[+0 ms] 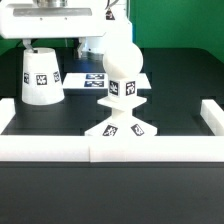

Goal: Assemble lamp

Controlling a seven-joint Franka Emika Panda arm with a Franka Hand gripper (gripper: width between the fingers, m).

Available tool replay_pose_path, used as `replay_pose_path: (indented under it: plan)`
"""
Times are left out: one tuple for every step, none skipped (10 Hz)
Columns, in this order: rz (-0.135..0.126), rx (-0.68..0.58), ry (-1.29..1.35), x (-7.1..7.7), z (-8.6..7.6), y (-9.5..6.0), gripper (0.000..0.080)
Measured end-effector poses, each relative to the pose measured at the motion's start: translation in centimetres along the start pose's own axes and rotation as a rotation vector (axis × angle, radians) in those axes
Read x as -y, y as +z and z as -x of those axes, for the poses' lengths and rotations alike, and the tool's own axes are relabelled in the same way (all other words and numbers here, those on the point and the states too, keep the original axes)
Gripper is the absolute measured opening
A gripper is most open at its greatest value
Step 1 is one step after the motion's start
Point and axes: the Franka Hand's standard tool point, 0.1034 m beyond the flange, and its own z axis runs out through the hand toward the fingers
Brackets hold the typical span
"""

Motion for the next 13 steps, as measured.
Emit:
replay_pose_path:
  plan:
    - [0.0,0.0,0.0,-0.02,-0.05,-0.01,0.0575]
    - [0.0,0.001,0.0,-0.02,-0.04,0.01,0.044]
    - [0.0,0.001,0.0,-0.02,-0.03,0.03,0.044]
    - [0.0,0.002,0.0,-0.02,-0.02,0.05,0.0252]
    - [0.0,0.002,0.0,-0.02,-0.01,0.07,0.0116]
    - [0.0,0.001,0.0,-0.02,-0.04,0.04,0.0116]
    - [0.001,-0.001,0.0,-0.04,-0.09,0.01,0.0044]
    - [0.001,-0.001,0.0,-0.04,-0.08,0.01,0.0044]
    - [0.001,-0.001,0.0,-0.04,-0.08,0.01,0.0044]
    - [0.001,-0.001,0.0,-0.04,-0.08,0.01,0.0044]
    - [0.001,-0.001,0.0,-0.04,-0.08,0.01,0.0044]
    - [0.0,0.001,-0.002,0.04,-0.15,-0.04,0.0044]
    - [-0.004,0.004,-0.012,0.36,-0.6,-0.35,0.0044]
